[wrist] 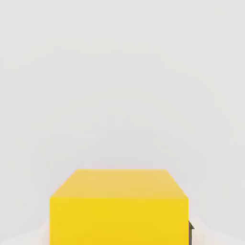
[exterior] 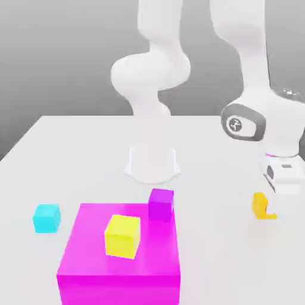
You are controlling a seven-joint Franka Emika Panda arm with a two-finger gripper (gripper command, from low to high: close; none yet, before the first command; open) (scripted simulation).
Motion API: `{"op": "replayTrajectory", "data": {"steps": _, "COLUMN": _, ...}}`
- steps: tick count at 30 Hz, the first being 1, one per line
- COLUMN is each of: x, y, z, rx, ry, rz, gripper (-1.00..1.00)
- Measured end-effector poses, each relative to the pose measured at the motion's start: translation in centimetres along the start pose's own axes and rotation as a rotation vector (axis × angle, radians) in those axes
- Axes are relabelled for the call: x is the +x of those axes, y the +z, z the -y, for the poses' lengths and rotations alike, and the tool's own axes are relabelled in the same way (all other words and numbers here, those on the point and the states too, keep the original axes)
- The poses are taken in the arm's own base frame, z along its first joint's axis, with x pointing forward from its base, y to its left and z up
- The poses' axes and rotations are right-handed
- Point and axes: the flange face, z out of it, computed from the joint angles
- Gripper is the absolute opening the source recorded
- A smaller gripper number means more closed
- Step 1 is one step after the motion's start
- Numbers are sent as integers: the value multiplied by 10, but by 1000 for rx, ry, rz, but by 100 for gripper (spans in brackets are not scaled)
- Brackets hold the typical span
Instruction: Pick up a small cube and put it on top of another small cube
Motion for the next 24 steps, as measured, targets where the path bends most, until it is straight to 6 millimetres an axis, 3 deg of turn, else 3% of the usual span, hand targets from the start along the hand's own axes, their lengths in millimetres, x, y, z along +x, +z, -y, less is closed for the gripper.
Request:
{"op": "replayTrajectory", "data": {"steps": 2, "x": 15, "y": -6, "z": -19, "rx": 0, "ry": 42, "rz": 15, "gripper": -100}}
{"op": "replayTrajectory", "data": {"steps": 7, "x": 37, "y": -22, "z": -121, "rx": -15, "ry": 189, "rz": 46, "gripper": -100}}
{"op": "replayTrajectory", "data": {"steps": 11, "x": 33, "y": -37, "z": -215, "rx": -29, "ry": 311, "rz": 71, "gripper": -100}}
{"op": "replayTrajectory", "data": {"steps": 14, "x": 14, "y": -52, "z": -286, "rx": -41, "ry": 403, "rz": 91, "gripper": -100}}
{"op": "replayTrajectory", "data": {"steps": 17, "x": -17, "y": -69, "z": -355, "rx": -52, "ry": 496, "rz": 113, "gripper": -100}}
{"op": "replayTrajectory", "data": {"steps": 19, "x": -48, "y": -79, "z": -394, "rx": -57, "ry": 549, "rz": 124, "gripper": -100}}
{"op": "replayTrajectory", "data": {"steps": 21, "x": -97, "y": -84, "z": -423, "rx": -57, "ry": 595, "rz": 124, "gripper": -100}}
{"op": "replayTrajectory", "data": {"steps": 24, "x": -202, "y": -85, "z": -456, "rx": -47, "ry": 684, "rz": 115, "gripper": -100}}
